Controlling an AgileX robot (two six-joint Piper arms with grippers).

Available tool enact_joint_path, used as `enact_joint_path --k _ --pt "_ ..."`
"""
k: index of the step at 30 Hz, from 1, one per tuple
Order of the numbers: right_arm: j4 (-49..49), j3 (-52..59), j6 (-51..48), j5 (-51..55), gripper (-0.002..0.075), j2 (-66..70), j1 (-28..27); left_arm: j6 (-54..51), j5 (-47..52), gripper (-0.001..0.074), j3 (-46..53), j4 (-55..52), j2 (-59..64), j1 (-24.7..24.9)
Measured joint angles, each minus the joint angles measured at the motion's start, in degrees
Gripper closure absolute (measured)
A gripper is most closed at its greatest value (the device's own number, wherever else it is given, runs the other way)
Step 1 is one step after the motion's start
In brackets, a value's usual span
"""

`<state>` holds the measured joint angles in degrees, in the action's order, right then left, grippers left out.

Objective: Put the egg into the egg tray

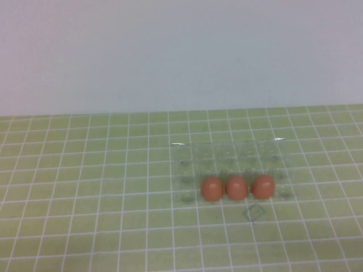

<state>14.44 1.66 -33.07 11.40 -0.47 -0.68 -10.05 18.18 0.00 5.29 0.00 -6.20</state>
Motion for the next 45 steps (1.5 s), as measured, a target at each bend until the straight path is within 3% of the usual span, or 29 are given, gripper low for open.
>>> enact_joint_path --k 12,30,39,45 --pt "0.12 0.0 0.0 9.78 0.0728 0.0 -0.13 0.0 0.0 0.0737 0.0 0.0 0.0 0.0" --pt "1.01 0.0 0.15 10.8 0.0728 0.0 -0.13 0.0 0.0 0.0737 0.0 0.0 0.0 0.0" --pt "-11.75 0.0 23.54 10.54 0.0728 0.0 -0.13 0.0 0.0 0.0737 0.0 0.0 0.0 0.0" --pt "-14.44 0.0 29.56 10.46 0.0728 0.0 -0.13 0.0 0.0 0.0737 0.0 0.0 0.0 0.0"
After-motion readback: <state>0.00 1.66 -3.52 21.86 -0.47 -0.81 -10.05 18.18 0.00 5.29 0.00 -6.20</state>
